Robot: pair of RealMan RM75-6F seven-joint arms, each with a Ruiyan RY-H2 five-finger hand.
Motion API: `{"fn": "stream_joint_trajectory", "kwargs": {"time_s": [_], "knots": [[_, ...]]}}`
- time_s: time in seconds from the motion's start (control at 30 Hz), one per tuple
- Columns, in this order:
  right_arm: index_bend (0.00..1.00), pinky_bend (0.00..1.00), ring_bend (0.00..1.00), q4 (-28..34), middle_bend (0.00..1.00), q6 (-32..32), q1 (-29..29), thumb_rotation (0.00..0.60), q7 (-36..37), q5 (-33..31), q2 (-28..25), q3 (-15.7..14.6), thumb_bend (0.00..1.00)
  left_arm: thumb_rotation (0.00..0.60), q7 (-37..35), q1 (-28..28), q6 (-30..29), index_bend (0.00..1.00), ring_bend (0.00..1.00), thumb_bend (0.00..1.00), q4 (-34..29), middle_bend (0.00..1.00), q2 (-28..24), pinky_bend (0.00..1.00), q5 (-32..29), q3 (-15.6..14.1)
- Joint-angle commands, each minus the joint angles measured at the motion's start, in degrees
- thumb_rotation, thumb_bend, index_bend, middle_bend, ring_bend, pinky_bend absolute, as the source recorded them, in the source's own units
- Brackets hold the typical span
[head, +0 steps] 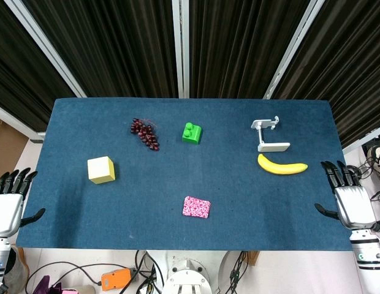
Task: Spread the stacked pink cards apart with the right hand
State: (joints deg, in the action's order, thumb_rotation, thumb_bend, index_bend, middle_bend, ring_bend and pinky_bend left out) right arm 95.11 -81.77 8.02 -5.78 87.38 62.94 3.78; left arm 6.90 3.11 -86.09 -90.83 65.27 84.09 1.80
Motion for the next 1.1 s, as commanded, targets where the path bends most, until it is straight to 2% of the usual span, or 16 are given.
{"fn": "stream_joint_trajectory", "kwargs": {"time_s": [0.03,0.27,0.4,0.5,0.63,0.73,0.97,1.1], "knots": [[0.02,0.22,0.03,1.69,0.15,0.8,0.22,0.6,0.89,0.37,-0.41,-0.54,0.24,0.6,0.15,0.07,0.06,0.11,0.0,0.1,-0.03,0.06,-0.02,0.0,0.11,-0.01],[0.04,0.22,0.03,7.32,0.15,2.66,1.53,0.6,-0.38,2.36,1.25,-1.45,0.24,0.6,0.48,0.04,-0.07,0.11,0.0,0.1,-0.43,0.06,-0.13,0.0,0.58,-0.16],[0.07,0.18,0.03,12.48,0.15,9.07,5.37,0.6,-7.76,2.09,5.19,-1.51,0.24,0.6,0.8,0.08,-0.27,0.11,0.0,0.1,-0.94,0.06,-0.4,0.0,1.06,-0.21],[0.14,0.16,0.03,14.63,0.15,12.63,7.86,0.6,-13.07,-0.16,10.83,-0.69,0.24,0.6,1.12,-0.16,-0.95,0.11,0.0,0.1,-1.45,0.06,-0.64,0.0,1.53,-0.29],[0.2,0.14,0.01,14.54,0.14,17.54,11.14,0.6,-18.98,-5.06,18.77,0.17,0.24,0.6,1.42,-0.32,-1.25,0.11,0.0,0.1,-1.75,0.06,-0.64,0.0,2.06,-0.53],[0.23,0.08,0.0,13.49,0.12,20.2,13.53,0.6,-23.75,-9.4,24.08,1.14,0.24,0.6,1.7,-0.27,-0.8,0.11,0.0,0.1,-1.83,0.06,-0.76,0.0,2.2,-0.83],[0.24,0.06,0.0,10.16,0.1,20.69,17.32,0.6,-34.58,-19.73,34.58,2.77,0.26,0.6,1.34,-0.38,-0.93,0.11,0.0,0.1,-1.22,0.06,-0.95,0.0,2.97,-1.21],[0.26,0.06,0.0,8.37,0.1,19.39,18.52,0.6,-37.64,-23.31,38.46,3.16,0.28,0.6,0.92,-0.35,-0.77,0.11,0.0,0.1,-0.51,0.06,-0.77,0.0,3.15,-1.33]]}}
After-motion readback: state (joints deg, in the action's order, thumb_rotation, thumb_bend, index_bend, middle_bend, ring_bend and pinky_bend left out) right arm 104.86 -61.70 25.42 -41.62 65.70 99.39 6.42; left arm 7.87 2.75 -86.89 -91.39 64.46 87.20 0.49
